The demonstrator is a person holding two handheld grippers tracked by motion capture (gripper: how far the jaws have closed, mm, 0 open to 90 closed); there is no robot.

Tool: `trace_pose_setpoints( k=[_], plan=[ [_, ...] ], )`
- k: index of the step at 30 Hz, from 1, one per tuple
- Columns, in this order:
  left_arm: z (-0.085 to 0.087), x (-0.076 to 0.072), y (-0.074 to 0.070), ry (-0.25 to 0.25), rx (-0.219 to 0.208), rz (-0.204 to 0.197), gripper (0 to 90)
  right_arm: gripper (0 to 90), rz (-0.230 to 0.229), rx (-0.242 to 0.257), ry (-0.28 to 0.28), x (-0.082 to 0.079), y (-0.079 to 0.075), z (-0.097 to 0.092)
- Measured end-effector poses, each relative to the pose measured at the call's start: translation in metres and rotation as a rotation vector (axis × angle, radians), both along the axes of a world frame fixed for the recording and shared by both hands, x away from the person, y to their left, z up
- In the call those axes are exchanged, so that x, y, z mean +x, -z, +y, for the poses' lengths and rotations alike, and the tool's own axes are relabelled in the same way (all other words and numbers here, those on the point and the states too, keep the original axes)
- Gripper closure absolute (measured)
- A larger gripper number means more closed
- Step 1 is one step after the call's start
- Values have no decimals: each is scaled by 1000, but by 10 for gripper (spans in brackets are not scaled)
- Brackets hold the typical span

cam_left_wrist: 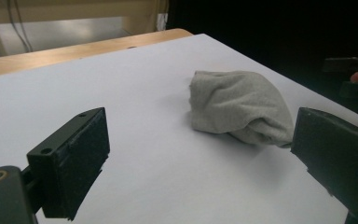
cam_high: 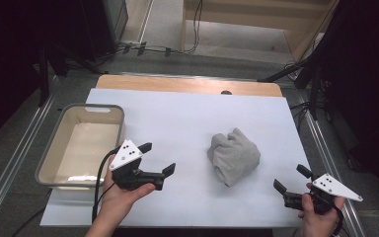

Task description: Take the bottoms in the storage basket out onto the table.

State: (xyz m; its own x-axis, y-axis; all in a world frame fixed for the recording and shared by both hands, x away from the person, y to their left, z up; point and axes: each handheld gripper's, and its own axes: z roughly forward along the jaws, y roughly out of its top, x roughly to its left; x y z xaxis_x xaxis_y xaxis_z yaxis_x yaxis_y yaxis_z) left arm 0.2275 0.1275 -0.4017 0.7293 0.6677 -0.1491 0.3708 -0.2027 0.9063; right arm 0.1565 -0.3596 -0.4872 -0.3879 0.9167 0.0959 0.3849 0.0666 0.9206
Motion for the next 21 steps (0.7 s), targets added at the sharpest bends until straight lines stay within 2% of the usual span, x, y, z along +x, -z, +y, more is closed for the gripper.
trace_pose_setpoints(
  k=[1,2,8,11,13,17,21],
  plan=[
    [0,0,0,0,0,0,42,0,1,-1,1,0,0,0],
    [9,-4,0,-17,-11,-6,47,0,2,0,1,0,0,1],
    [35,-15,6,-76,-34,2,58,0,0,-7,-3,0,1,2],
    [43,-18,8,-96,-45,3,81,0,3,-6,-3,0,1,2],
    [56,-24,12,-130,-62,6,102,0,4,-9,-2,0,1,2],
    [72,-32,12,-160,-57,-6,125,0,9,-9,-2,0,1,3],
    [86,-41,15,-193,-63,-2,130,0,12,-9,-3,1,2,3]
  ],
)
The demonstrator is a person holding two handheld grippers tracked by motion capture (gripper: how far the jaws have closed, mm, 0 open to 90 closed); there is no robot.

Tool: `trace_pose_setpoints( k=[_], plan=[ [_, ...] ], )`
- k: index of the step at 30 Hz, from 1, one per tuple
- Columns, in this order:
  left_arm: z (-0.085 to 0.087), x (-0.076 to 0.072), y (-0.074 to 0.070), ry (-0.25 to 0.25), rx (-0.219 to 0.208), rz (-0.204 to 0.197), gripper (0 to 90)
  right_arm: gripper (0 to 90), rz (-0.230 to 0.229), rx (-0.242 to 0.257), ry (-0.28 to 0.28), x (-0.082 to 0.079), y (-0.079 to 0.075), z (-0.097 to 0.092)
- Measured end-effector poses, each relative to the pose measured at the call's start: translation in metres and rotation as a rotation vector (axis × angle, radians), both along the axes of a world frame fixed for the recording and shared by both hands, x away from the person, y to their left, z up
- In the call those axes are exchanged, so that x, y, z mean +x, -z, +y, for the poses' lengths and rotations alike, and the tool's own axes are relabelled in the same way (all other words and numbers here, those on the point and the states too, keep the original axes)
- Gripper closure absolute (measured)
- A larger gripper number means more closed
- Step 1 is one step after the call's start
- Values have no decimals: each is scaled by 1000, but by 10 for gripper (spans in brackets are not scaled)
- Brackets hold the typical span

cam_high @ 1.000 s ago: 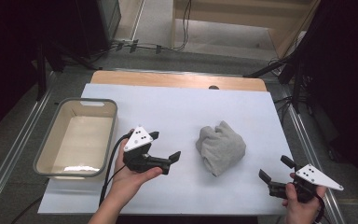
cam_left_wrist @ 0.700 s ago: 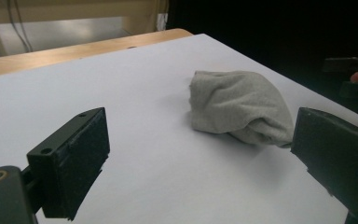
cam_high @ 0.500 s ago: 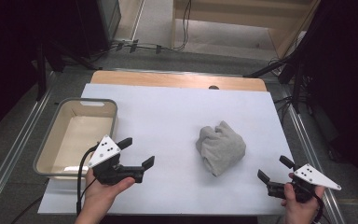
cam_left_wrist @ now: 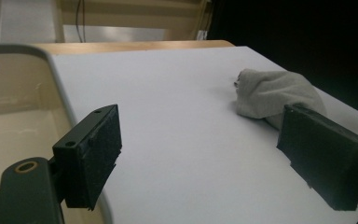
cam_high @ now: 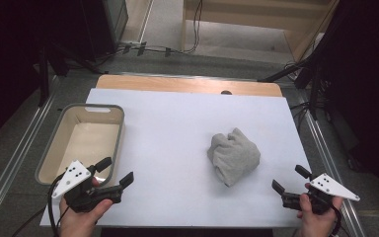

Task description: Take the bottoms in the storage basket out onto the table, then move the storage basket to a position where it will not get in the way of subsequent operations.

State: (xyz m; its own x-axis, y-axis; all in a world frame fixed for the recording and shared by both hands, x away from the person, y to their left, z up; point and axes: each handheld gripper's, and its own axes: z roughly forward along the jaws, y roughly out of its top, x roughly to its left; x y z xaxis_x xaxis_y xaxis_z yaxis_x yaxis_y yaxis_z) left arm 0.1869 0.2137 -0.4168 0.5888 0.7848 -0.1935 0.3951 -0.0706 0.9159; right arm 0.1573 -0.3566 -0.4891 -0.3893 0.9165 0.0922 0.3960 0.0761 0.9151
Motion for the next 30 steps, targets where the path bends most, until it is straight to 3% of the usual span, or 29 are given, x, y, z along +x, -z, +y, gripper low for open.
trace_pose_setpoints(
  k=[19,24,30],
  plan=[
    [44,-35,17,-72,1,6,219,0,2,-2,0,1,1,1],
    [59,-47,20,-91,-3,-1,357,0,7,-1,-2,1,1,1],
    [77,-56,28,-131,-2,23,583,0,4,-4,-8,1,1,3]
  ],
)
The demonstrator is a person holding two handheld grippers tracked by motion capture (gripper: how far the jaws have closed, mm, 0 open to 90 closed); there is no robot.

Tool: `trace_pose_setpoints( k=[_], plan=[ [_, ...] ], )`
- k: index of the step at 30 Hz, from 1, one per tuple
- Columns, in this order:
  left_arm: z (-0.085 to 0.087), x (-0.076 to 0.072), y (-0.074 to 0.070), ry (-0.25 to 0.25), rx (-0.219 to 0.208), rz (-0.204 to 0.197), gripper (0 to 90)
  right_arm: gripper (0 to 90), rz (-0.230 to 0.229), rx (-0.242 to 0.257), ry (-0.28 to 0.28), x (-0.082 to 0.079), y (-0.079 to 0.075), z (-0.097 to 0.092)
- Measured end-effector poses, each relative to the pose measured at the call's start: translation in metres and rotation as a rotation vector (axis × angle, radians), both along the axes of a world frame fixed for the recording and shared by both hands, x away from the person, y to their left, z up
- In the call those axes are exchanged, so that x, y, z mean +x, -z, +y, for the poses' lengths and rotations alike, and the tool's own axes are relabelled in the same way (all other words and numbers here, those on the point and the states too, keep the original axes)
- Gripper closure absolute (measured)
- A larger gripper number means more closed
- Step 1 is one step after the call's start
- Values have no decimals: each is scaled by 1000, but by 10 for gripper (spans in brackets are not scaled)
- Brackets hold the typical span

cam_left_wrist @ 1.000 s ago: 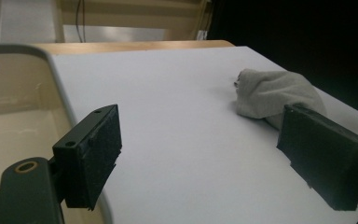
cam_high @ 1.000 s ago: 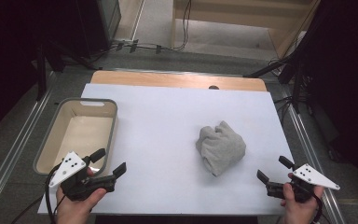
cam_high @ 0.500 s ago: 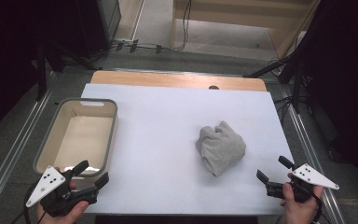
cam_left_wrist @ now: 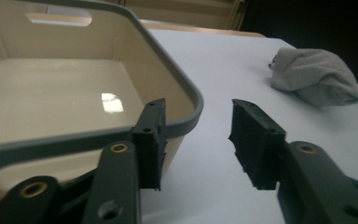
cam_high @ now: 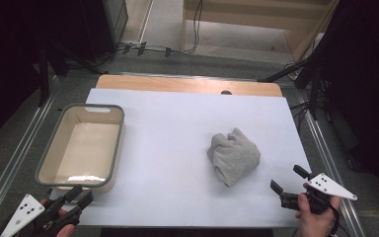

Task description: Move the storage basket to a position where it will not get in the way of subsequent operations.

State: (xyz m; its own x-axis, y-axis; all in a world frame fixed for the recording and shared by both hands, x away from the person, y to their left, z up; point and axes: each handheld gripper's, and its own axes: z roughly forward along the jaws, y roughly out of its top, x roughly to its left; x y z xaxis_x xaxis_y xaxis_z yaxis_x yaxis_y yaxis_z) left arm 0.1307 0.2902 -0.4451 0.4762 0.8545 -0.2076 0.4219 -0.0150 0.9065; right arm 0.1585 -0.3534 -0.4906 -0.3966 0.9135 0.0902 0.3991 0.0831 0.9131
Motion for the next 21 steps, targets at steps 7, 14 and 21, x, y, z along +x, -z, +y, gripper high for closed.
trace_pose_setpoints(
  k=[7,14,21],
  plan=[
    [16,-6,12,-26,31,17,799,0,1,-1,2,0,1,0],
    [22,4,30,-22,54,82,897,0,1,-2,4,0,0,0],
    [24,11,38,-24,77,105,898,0,2,-6,-3,1,1,1]
  ],
)
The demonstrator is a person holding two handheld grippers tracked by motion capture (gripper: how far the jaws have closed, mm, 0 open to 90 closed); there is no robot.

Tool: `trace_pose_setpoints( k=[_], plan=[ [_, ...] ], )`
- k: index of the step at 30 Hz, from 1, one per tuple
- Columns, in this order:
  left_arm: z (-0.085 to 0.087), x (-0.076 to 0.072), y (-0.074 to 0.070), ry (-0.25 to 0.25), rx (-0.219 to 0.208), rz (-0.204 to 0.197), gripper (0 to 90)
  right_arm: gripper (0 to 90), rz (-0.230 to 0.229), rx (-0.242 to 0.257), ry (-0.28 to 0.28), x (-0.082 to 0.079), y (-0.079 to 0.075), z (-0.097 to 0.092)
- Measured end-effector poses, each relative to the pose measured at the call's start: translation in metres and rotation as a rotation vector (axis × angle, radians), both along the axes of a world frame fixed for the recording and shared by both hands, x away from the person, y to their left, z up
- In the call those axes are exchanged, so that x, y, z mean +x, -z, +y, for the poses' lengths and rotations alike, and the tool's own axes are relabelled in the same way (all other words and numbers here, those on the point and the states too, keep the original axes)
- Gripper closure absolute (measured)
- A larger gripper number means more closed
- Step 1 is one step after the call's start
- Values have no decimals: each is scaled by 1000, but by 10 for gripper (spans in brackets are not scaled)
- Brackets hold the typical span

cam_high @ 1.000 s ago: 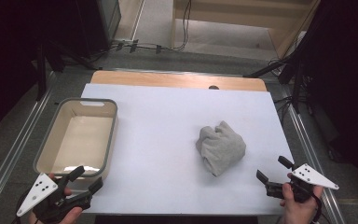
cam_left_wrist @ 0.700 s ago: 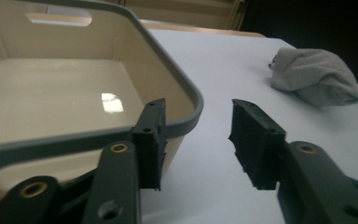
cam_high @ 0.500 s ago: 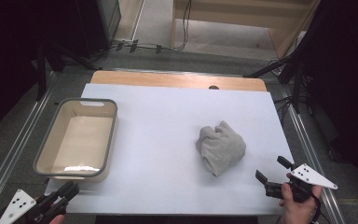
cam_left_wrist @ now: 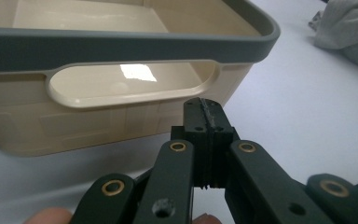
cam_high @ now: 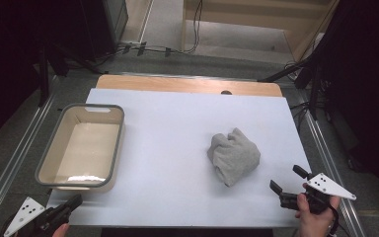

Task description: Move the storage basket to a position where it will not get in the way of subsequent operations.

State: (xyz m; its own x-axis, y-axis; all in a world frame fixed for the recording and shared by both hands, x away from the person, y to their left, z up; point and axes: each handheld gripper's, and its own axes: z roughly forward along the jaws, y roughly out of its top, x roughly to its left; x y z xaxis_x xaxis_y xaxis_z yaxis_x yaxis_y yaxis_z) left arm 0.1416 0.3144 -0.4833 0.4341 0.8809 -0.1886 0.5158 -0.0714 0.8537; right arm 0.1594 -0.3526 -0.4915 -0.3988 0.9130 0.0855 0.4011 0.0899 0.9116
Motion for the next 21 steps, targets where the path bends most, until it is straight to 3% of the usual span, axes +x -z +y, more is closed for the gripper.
trace_pose_setpoints(
  k=[10,21],
  plan=[
    [11,14,12,-34,15,35,898,0,1,1,0,0,0,0],
    [10,21,13,-19,8,35,898,0,1,0,-1,0,0,1]
  ],
)
